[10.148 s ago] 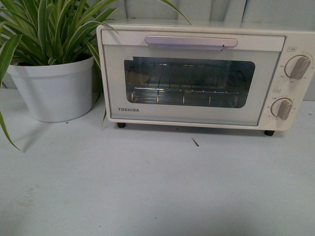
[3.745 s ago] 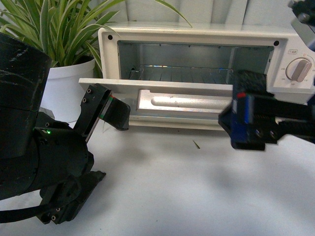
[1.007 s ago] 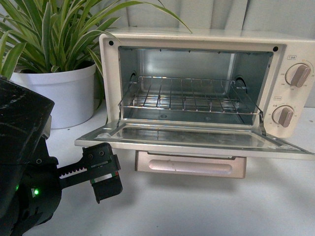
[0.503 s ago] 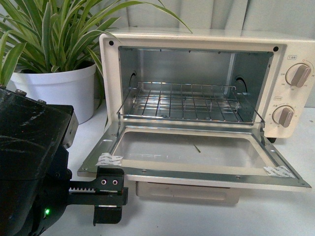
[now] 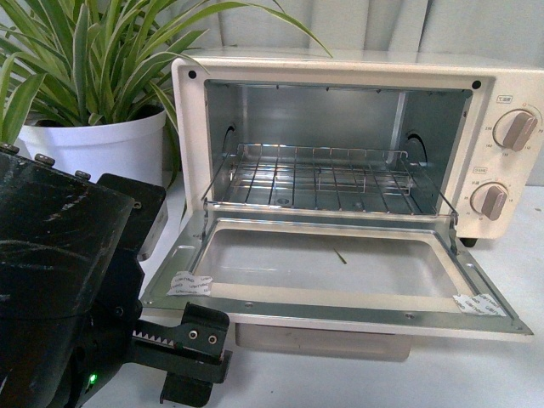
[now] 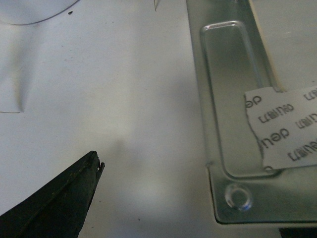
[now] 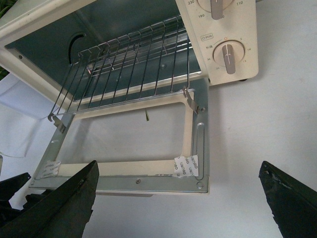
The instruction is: Open oven
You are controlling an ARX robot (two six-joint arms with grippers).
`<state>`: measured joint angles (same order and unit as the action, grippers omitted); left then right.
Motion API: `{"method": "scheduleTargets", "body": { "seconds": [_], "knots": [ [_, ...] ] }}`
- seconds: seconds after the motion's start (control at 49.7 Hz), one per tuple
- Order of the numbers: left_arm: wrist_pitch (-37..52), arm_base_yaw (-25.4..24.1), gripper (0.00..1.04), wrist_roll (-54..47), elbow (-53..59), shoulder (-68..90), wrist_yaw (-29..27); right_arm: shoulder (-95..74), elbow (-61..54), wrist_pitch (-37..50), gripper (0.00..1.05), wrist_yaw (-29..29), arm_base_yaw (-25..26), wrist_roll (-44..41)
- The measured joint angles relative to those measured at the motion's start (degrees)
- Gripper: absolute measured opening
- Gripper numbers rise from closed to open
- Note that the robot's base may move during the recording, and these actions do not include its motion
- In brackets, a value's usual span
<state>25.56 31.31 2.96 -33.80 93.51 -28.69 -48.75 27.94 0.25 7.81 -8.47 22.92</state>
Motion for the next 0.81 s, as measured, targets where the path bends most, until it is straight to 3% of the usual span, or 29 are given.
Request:
{"method": "scheduleTargets", "body": {
  "seconds": [0.201,0.805],
  "knots": [
    [1.01,0.04,0.98,0.39,2.67,-2.21,4.76,0.02,-0.46,0.00,0.95,0.94,0.68,-0.24],
    [4.81,5.51,0.98,-6.12,16.41,-29.64,6.03,14.27,-9.16,-3.98,0.95,3.28,1.79,-2.73]
  ]
}}
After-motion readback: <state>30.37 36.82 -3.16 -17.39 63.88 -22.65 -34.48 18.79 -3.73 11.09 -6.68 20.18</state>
